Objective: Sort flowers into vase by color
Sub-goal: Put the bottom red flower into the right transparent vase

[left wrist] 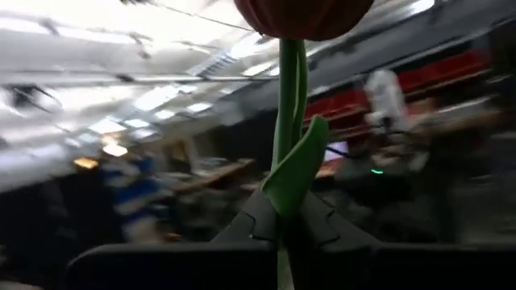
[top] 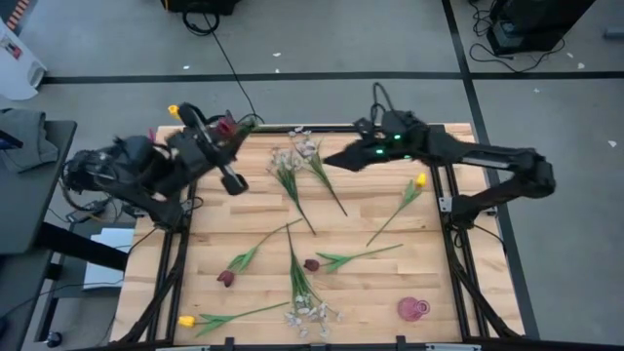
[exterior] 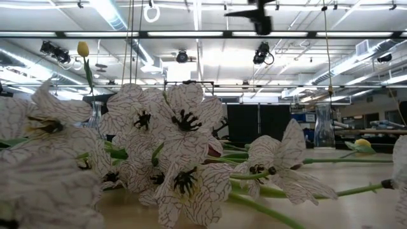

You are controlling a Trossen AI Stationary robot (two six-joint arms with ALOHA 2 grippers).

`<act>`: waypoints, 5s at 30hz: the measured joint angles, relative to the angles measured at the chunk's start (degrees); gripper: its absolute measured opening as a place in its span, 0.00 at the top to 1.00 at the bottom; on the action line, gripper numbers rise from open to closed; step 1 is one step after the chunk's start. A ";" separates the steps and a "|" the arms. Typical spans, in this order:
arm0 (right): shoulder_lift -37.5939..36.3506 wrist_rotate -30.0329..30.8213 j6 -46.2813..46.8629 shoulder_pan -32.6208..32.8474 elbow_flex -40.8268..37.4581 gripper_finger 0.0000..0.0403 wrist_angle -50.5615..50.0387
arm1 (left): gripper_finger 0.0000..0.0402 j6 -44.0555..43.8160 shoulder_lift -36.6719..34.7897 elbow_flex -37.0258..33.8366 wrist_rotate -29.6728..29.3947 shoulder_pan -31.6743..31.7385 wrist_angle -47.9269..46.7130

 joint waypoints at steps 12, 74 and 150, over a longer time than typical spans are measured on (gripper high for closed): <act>-25.23 -0.39 -8.03 -1.37 0.02 0.32 -15.11 | 0.98 -27.34 6.06 5.77 23.99 19.19 -13.91; -35.84 20.23 4.17 0.86 0.02 0.37 -67.49 | 0.98 -26.63 76.95 43.48 43.04 34.58 34.46; -35.84 24.21 3.67 0.84 0.02 0.37 -61.39 | 0.87 -23.36 78.77 43.37 45.98 34.41 32.82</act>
